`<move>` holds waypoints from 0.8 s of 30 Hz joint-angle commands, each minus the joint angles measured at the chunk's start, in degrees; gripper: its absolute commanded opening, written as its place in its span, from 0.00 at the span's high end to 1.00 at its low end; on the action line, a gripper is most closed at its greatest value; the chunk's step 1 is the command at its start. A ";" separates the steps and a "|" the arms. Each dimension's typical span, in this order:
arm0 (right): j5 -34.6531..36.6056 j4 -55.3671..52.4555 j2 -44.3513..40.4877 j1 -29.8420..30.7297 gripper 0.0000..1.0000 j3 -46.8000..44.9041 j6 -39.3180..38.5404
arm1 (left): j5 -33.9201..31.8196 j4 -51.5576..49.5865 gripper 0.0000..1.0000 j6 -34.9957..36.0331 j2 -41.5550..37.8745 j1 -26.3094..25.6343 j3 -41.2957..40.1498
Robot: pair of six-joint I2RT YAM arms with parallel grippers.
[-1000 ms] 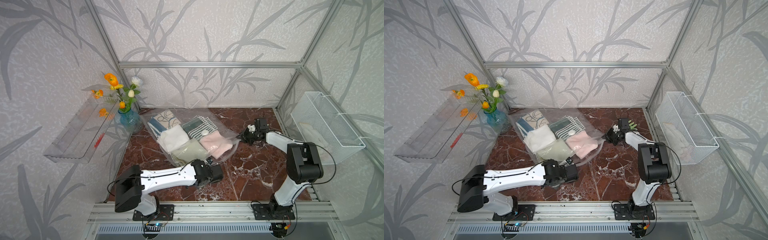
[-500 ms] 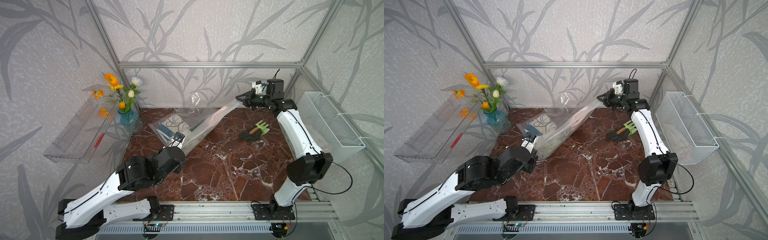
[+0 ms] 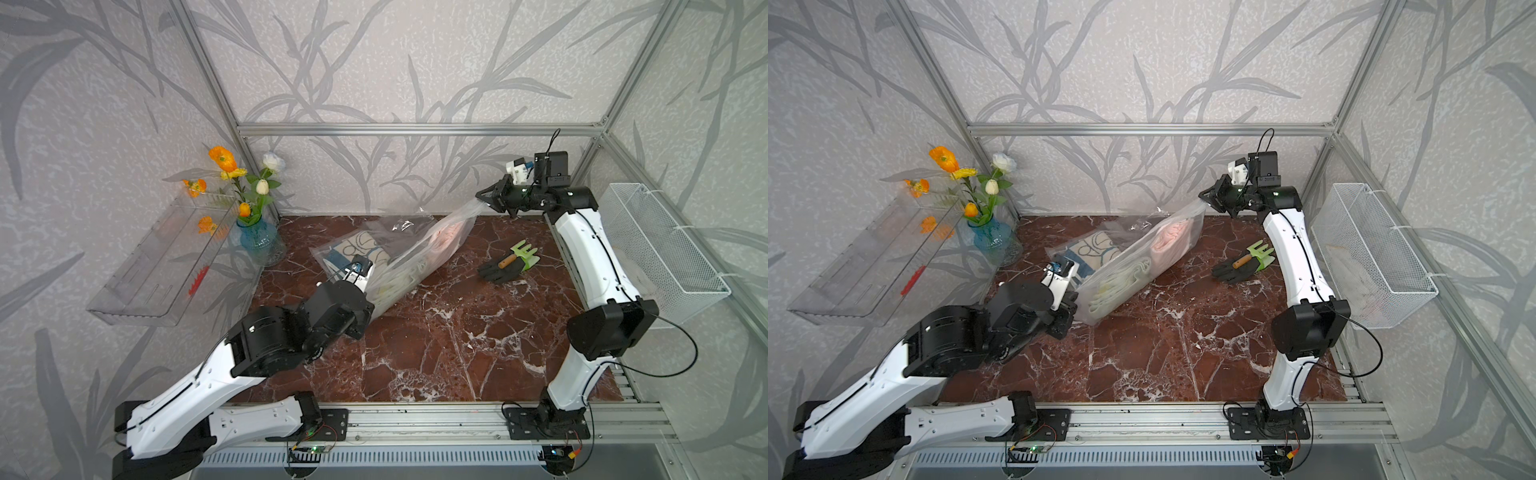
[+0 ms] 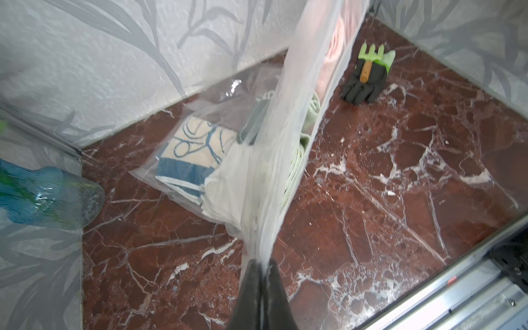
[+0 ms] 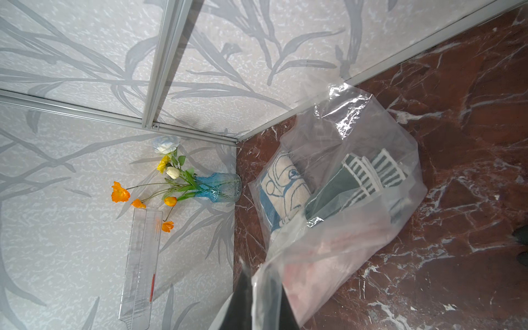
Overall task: Place the folded towel into the vacuum bag
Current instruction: Adjust the vacuum bag at the center of the board.
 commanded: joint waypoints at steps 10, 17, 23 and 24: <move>-1.17 5.16 -5.69 -3.47 1.00 -7.37 -0.82 | 3.38 -0.31 1.00 -0.65 4.17 3.22 -1.71; 0.96 -1.42 -4.61 -4.24 1.00 -4.34 -7.53 | 12.70 1.88 1.00 -0.11 5.72 10.63 -1.30; -10.75 15.19 -4.92 -4.09 1.00 -3.80 2.08 | 6.78 4.03 1.00 -0.01 5.27 14.90 3.05; -11.86 17.82 -5.77 -4.49 1.00 -4.54 3.98 | 6.04 4.82 1.00 -0.35 4.23 15.58 3.86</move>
